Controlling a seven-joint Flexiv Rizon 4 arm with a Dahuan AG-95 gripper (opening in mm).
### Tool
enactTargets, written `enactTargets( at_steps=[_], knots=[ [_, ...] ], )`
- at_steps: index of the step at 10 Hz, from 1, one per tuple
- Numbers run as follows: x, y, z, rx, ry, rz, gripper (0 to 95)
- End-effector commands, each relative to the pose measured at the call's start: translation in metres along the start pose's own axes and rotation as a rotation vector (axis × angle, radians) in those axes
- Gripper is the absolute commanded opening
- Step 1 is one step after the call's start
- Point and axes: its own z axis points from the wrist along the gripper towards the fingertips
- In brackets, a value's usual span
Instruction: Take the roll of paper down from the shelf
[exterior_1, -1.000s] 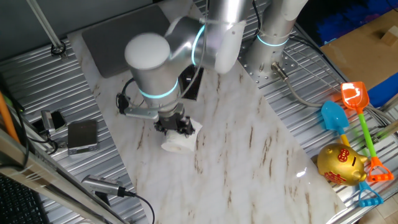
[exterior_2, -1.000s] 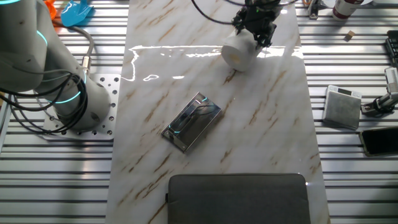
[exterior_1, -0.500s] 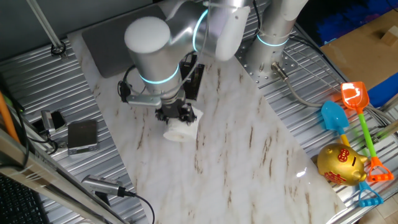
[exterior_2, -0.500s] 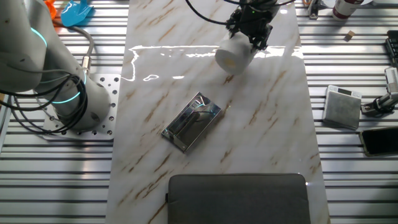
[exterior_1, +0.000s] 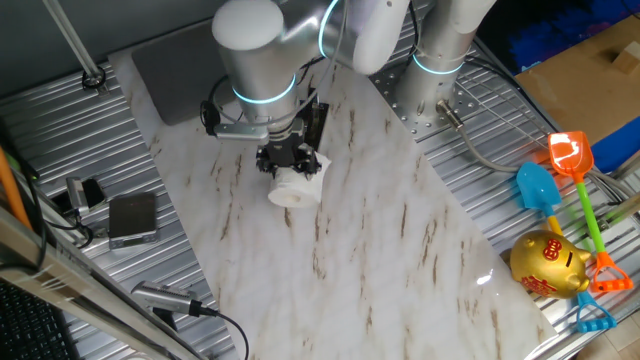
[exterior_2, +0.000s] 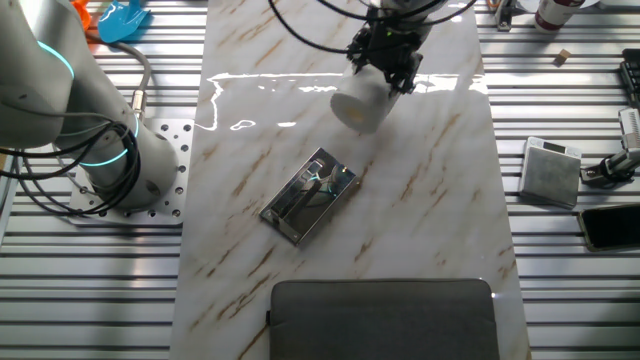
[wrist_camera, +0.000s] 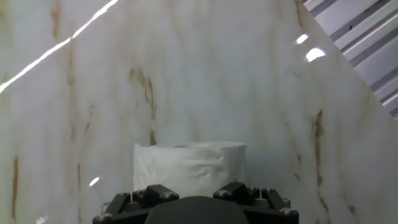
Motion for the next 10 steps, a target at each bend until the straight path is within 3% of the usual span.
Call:
enactTargets(
  at_steps=[1, 3, 10],
  knots=[
    [0.009, 0.001, 0.001, 0.006, 0.023, -0.009, 0.0],
    [0.021, 0.002, 0.005, 0.01, 0.031, -0.03, 0.0],
    [0.021, 0.005, 0.007, 0.023, 0.064, -0.056, 0.0]
  ],
)
